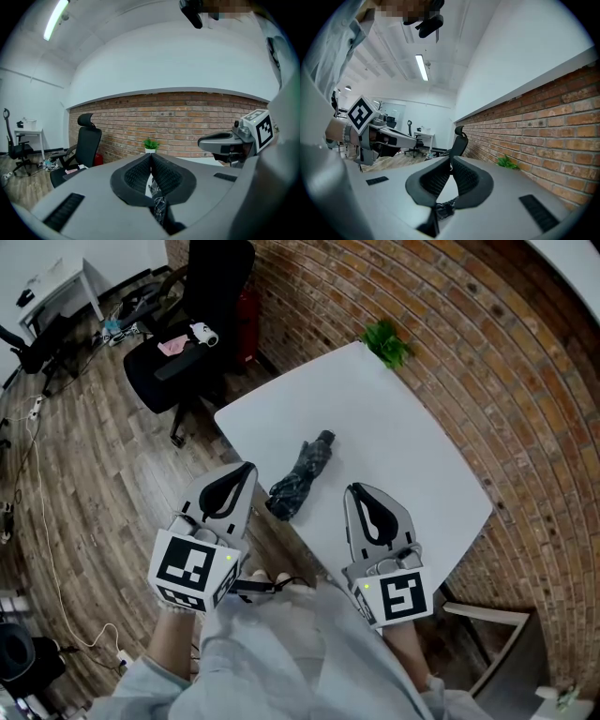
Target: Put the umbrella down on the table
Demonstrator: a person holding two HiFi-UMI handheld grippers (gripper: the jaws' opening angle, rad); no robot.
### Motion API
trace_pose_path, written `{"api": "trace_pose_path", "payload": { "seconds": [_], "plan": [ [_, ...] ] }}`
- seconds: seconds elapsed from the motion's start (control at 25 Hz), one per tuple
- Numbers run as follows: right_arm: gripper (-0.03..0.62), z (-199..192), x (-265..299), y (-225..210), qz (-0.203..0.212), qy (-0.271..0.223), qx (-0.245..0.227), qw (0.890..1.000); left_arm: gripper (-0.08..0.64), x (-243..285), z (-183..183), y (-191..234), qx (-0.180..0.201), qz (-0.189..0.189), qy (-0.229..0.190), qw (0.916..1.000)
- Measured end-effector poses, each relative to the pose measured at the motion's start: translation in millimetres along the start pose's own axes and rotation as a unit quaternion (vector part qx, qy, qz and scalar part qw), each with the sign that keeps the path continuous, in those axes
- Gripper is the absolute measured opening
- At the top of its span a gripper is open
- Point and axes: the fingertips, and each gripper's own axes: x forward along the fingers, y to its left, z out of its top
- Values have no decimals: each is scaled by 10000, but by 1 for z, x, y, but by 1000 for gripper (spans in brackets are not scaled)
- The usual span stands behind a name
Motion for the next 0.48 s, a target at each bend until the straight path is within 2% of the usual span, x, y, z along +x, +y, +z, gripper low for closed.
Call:
{"api": "trace_pose_path", "payload": {
  "seconds": [0.48],
  "plan": [
    [48, -4, 0, 7, 10, 67, 41, 10000, 18, -5, -6, 5, -49, 12, 58, 10000]
  ]
}}
